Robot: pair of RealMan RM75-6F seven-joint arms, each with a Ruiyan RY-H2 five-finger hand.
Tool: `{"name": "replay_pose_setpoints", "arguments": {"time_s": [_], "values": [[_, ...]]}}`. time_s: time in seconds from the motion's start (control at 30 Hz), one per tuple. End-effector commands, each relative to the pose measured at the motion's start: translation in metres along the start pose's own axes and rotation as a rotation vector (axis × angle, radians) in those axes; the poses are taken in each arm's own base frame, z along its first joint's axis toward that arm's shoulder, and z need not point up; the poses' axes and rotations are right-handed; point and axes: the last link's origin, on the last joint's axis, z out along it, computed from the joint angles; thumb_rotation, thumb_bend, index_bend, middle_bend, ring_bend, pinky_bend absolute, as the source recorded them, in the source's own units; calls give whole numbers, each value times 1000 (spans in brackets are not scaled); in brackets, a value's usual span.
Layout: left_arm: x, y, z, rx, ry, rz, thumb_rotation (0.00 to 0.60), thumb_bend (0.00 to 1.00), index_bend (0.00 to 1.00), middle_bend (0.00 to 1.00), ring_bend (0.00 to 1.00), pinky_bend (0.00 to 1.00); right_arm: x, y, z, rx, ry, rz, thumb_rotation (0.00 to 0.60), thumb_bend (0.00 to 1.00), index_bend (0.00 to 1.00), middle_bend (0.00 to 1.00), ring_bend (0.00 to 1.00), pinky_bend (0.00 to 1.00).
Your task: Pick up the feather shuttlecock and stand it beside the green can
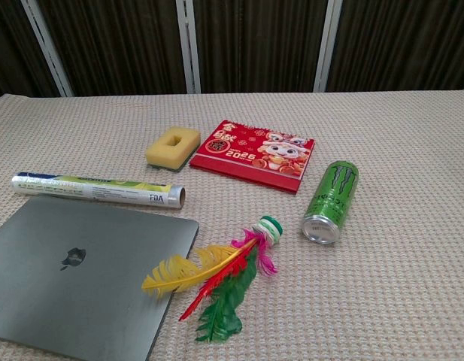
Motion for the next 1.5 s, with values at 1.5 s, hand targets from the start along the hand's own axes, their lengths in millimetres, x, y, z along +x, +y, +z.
{"name": "replay_pose_setpoints", "arguments": {"time_s": [1.5], "values": [[-5, -5, 15, 52, -36, -16, 600, 51, 0, 0, 0, 0, -61, -261, 2, 774, -151, 175, 600, 204, 333, 0, 0, 0]]}}
